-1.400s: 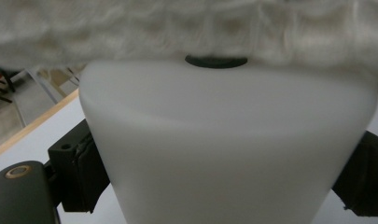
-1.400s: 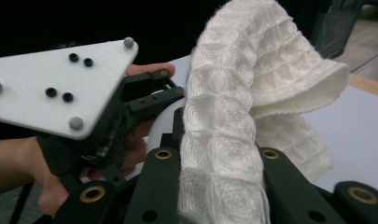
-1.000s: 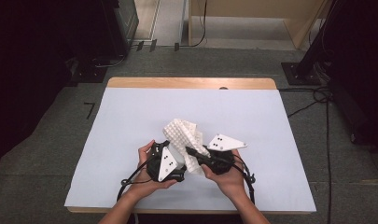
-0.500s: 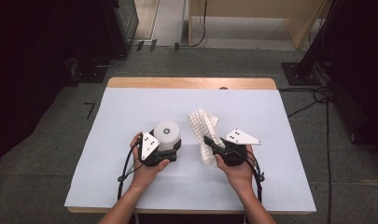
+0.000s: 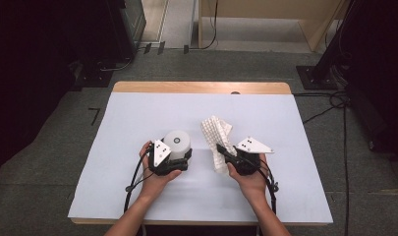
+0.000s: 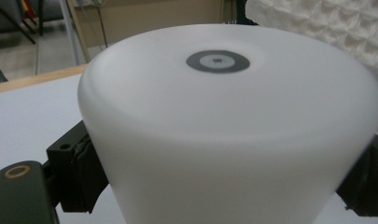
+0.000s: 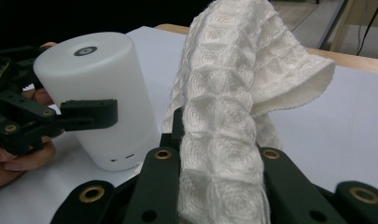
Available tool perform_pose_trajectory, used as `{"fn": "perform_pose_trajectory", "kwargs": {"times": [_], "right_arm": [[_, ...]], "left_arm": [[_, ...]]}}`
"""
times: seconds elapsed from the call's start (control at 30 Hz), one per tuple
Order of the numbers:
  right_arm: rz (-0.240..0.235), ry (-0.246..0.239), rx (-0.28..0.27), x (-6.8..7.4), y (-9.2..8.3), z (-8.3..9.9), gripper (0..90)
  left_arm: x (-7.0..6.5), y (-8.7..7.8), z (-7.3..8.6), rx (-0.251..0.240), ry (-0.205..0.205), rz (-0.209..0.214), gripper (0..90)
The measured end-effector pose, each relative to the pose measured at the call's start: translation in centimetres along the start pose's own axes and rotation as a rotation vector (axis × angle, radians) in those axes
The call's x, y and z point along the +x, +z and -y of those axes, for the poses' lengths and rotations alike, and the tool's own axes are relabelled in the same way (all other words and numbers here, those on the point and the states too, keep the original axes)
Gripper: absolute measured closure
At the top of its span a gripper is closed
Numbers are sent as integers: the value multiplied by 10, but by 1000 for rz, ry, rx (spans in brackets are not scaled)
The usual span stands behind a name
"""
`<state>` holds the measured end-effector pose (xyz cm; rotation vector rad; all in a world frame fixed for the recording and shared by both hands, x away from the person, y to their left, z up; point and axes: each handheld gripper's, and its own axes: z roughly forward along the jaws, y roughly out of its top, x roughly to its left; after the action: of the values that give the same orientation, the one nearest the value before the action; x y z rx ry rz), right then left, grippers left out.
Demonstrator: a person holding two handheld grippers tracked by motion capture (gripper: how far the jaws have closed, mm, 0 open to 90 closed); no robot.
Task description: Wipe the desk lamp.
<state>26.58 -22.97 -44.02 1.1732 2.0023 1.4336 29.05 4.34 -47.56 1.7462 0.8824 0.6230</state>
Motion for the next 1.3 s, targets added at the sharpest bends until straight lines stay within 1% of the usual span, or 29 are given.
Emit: {"fn": "perform_pose_trajectory", "kwargs": {"times": [0.03, 0.1, 0.17, 0.3, 0.37, 0.43, 0.5, 0.6, 0.63, 0.67, 0.77, 0.83, 0.97, 1.07, 1.17, 1.2, 1.3], "right_arm": [[12, -17, 3, 0, 1, 1, 778], [31, -34, 12, 2, 2, 2, 776], [41, -42, 18, 1, 3, 3, 776], [63, -51, 37, -2, 10, 7, 774], [76, -55, 58, -4, 14, 10, 771], [84, -56, 79, -6, 19, 13, 771], [88, -45, 95, -8, 23, 15, 771], [94, -49, 108, -10, 29, 17, 769], [97, -52, 111, -10, 30, 18, 764], [103, -55, 112, -11, 31, 19, 755], [97, -52, 123, -12, 34, 20, 731], [105, -50, 129, -12, 35, 20, 685], [128, -52, 121, -12, 35, 20, 521], [142, -46, 84, -12, 29, 17, 386], [201, -63, 37, -9, 22, 11, 202], [209, -64, 23, -9, 19, 8, 151], [217, -50, -14, -11, 10, 1, 81]], "left_arm": [[1, -1, -1, -5, 2, 7, 68], [2, -4, -2, -8, -3, 17, 68], [2, -7, -3, -12, -11, 23, 68], [3, -15, -6, -36, -9, 46, 66], [5, -20, -8, -39, -15, 56, 66], [7, -26, -9, -59, -34, 63, 67], [10, -34, -13, -93, -45, 77, 67], [13, -45, -19, -135, -49, 84, 67], [14, -48, -20, -144, -48, 79, 67], [15, -51, -21, -148, -49, 77, 67], [19, -54, -19, -144, -54, 71, 67], [23, -56, -19, -142, -67, 66, 67], [30, -62, -21, -154, -89, 48, 67], [34, -66, -23, -155, -91, 33, 67], [43, -74, -26, -167, -113, 36, 67], [46, -77, -27, -167, -118, 33, 67], [54, -85, -28, -177, -137, 24, 67]]}}
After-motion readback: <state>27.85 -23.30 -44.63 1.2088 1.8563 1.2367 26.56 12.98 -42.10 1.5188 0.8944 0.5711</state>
